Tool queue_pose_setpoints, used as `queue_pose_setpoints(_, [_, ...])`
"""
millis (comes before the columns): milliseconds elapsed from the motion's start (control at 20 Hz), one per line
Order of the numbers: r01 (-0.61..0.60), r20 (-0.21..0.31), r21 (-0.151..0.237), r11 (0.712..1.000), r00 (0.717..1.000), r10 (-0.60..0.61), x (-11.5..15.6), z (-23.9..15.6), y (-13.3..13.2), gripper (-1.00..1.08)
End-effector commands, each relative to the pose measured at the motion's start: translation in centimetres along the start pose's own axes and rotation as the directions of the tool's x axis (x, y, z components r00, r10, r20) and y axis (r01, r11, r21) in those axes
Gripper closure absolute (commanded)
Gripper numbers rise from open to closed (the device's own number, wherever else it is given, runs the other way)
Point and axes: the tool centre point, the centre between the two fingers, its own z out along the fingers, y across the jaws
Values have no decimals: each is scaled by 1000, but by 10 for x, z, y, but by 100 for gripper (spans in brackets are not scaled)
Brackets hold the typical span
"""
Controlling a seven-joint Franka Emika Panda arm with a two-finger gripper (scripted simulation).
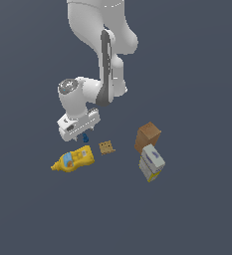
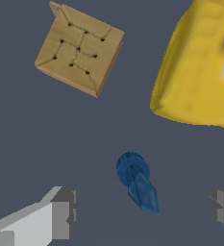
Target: Pick up a designated object from a clutter of objects.
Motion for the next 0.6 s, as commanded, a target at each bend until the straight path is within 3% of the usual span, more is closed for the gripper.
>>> queue_pose_setpoints(0, [1, 0, 0, 1000, 1000, -1, 0, 11, 0, -92])
queue_pose_setpoints(350, [1, 0, 0, 1000, 1000, -1, 0, 22, 0, -92])
queue_pose_setpoints(400, [1, 0, 0, 1000, 1000, -1, 0, 22, 0, 108])
queue_pose_setpoints(550, [1, 0, 0, 1000, 1000, -1, 0, 22, 0, 108])
